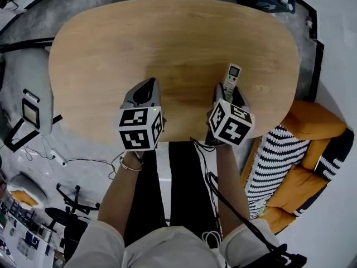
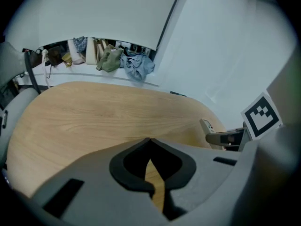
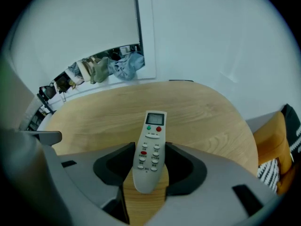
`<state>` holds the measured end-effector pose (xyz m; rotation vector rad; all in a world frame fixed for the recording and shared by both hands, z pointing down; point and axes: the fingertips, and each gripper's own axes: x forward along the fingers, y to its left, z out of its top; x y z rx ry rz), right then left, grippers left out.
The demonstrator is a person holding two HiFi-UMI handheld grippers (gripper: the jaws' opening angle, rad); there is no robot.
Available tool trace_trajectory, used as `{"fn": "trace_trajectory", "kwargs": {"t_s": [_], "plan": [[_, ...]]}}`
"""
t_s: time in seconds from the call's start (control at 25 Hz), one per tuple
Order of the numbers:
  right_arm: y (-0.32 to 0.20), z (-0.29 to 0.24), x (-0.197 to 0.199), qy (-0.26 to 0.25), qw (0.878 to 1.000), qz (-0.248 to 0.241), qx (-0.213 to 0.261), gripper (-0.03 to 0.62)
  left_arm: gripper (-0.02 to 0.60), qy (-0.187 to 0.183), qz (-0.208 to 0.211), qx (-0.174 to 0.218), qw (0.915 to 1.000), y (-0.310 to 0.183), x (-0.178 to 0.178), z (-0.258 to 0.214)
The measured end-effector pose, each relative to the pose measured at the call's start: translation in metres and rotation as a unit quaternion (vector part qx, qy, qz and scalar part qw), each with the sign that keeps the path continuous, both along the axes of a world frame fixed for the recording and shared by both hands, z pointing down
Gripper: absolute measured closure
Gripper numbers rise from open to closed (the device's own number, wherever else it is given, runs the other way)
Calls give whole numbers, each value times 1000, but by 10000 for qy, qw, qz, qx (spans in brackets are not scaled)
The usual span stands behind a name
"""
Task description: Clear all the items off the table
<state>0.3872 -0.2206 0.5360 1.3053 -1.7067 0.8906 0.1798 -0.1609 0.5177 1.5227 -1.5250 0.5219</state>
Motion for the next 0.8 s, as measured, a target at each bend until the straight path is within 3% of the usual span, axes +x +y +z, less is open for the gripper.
{"fn": "trace_trajectory", "kwargs": {"t_s": [0.2, 0.44, 0.8], "plan": [[13, -9, -68, -47, 9976, -688, 89, 379, 574, 3, -678, 48, 9977, 37, -56, -2], [52, -14, -163, -99, 9873, -1583, 113, 379, 574, -9, -1572, 67, 9875, 105, -133, -4], [126, -26, -311, -196, 9520, -3052, 92, 379, 574, -17, -2990, 64, 9542, 215, -239, -7]]}}
